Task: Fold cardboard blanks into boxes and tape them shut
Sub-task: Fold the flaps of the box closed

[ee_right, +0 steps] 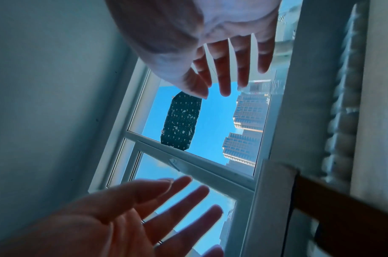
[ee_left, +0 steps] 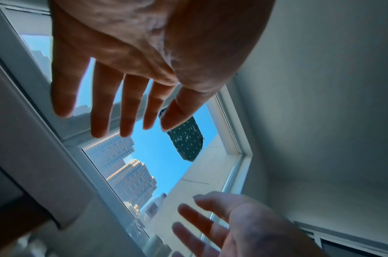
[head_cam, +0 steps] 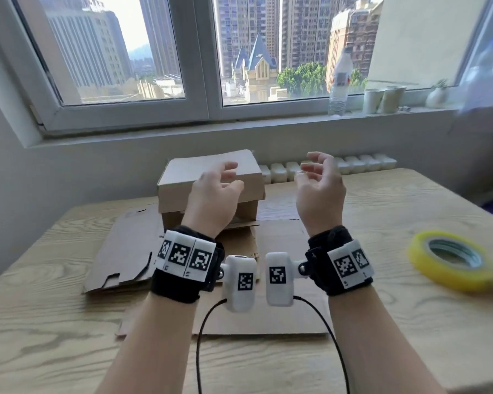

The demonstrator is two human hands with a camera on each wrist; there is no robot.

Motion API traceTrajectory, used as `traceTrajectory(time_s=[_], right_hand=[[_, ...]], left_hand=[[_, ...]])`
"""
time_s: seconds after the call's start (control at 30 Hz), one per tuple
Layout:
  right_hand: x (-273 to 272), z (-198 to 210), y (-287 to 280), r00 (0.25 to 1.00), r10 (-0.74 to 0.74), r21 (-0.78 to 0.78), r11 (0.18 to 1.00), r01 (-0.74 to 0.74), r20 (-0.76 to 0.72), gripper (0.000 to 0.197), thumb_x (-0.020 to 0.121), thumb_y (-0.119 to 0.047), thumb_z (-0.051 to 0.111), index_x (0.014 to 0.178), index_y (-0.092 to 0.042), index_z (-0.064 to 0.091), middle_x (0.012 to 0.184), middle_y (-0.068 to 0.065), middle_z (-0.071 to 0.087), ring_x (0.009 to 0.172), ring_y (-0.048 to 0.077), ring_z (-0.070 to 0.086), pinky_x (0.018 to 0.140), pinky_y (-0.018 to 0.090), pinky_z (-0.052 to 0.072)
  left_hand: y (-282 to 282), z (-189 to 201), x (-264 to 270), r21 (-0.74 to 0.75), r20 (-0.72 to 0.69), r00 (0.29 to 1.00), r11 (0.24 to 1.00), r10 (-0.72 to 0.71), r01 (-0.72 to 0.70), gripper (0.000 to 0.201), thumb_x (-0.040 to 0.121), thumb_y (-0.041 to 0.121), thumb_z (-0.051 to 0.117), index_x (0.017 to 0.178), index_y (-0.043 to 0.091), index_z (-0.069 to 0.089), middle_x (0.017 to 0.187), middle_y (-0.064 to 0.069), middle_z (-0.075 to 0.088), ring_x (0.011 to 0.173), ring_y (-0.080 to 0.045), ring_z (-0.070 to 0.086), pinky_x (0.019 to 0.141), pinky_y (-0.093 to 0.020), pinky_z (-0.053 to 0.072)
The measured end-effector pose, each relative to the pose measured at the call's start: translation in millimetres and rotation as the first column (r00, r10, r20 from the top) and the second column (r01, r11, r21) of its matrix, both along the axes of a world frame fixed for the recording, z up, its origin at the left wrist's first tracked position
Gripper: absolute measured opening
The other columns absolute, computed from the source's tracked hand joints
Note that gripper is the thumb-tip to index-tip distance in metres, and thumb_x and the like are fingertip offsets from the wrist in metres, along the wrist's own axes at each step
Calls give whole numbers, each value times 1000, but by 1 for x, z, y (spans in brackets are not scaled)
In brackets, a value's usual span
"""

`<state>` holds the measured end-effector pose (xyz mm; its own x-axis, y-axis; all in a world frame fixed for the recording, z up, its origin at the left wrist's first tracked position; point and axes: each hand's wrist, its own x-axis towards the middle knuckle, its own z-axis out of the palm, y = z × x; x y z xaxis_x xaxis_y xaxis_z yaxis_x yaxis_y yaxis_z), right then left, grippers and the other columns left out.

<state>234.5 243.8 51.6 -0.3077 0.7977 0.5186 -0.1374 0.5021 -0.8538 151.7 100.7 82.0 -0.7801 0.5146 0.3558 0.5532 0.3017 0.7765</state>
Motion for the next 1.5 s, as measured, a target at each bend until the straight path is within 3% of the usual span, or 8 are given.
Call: traceTrajectory(time_s=[0.17, 0.33, 0.5, 0.77, 0.9, 1.07, 1.33, 1.5], right_hand=[[64, -9, 37, 985, -153, 94, 985, 146, 74, 21, 89, -3, 59, 108, -10, 63, 92, -3, 65, 88, 14, 63, 73, 6, 42], [133, -43, 93, 743, -459, 139, 881, 453, 488, 33, 88, -21, 59, 120, -23, 62, 123, 4, 64, 123, 32, 50, 114, 53, 23], [181, -70, 137, 415, -249, 44, 895, 444, 875, 43, 90, -33, 48, 131, -28, 56, 152, 10, 36, 147, 40, 10, 113, 69, -3], [185, -105, 158, 285, -98, -1, 945, 329, 953, 37, 86, -24, 54, 122, -17, 64, 152, 3, 38, 149, 39, -10, 118, 62, 4], [183, -104, 171, 435, -68, -48, 967, 250, 898, 36, 88, -40, 64, 119, -22, 63, 133, 7, 57, 145, 31, 27, 120, 54, -3], [184, -59, 151, 937, 149, -552, 832, 53, 316, 19, 91, -25, 67, 98, -7, 65, 104, 13, 61, 96, 27, 56, 91, 42, 45], [146, -28, 115, 947, 319, -696, 689, -202, 41, 54, 68, -44, 60, 115, -16, 59, 118, 17, 64, 108, 36, 62, 91, 56, 53], [99, -31, 100, 955, 297, -624, 751, -217, 25, 17, 86, -32, 61, 90, -16, 63, 94, 8, 64, 85, 26, 62, 79, 41, 53]], left_hand=[[35, -6, 52, 10, 23, 992, 992, -123, 123, 24, 92, 14, 55, 110, 26, 66, 103, 8, 71, 101, -12, 65, 97, -37, 50], [75, -22, 96, -28, 107, 959, 963, -262, 266, 16, 90, 19, 57, 100, 29, 66, 98, 1, 72, 93, -19, 68, 91, -43, 54], [118, -34, 132, -93, 186, 910, 915, -371, 392, 22, 94, 13, 55, 113, 15, 66, 104, -6, 71, 91, -19, 68, 64, -17, 50], [161, -62, 147, -172, 326, 855, 864, -405, 474, 22, 95, 13, 56, 115, 12, 65, 110, -11, 70, 95, -24, 67, 63, -22, 46], [172, -69, 137, -196, 326, 859, 860, -396, 471, 27, 94, 17, 60, 121, 13, 63, 115, -11, 68, 93, -21, 64, 63, -23, 43], [181, -64, 126, -116, 401, 831, 879, -385, 463, 56, 96, 37, 57, 146, 17, 40, 139, -9, 52, 121, -22, 51, 92, -33, 40], [168, -53, 105, 104, 463, 765, 884, -448, 455, 41, 98, 50, 46, 124, 19, 53, 118, 7, 58, 108, -13, 53, 73, -19, 37], [159, -52, 63, 200, 470, 811, 937, -347, 286, 28, 96, 39, 56, 108, 16, 65, 97, 6, 65, 94, -12, 59, 74, -22, 43]])
